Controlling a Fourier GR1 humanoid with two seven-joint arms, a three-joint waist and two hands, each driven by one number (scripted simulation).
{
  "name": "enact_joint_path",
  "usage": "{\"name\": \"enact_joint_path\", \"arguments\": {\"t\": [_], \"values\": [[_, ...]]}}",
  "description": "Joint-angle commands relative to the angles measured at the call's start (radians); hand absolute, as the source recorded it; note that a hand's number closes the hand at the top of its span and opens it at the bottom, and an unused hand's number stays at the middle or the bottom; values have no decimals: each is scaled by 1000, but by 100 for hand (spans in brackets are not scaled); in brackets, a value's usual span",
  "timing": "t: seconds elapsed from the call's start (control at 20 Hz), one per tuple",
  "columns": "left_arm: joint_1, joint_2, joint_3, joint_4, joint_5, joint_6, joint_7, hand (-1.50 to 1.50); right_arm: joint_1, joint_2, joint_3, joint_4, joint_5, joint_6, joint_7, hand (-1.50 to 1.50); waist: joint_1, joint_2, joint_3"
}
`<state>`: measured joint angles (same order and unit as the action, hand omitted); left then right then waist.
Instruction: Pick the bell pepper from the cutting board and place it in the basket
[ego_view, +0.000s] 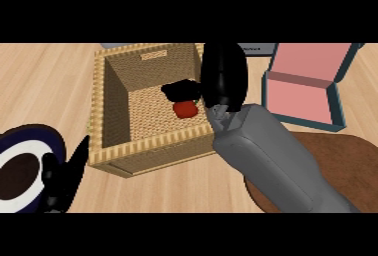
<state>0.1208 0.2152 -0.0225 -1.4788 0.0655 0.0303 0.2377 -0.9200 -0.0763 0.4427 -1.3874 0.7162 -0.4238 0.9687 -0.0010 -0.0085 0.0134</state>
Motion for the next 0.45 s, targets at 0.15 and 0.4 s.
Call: {"name": "enact_joint_path", "arguments": {"t": [0.15, 0.4], "values": [[24, 14, 21, 49, 21, -36, 37, 0, 62, -41, -117, -166, 12, 20, 68, -150, -5, 6, -14], [20, -16, 1, -10, 4, 8, 112, 0, 247, -175, -203, -377, -73, 89, 55, -150, -20, 4, -12]]}}
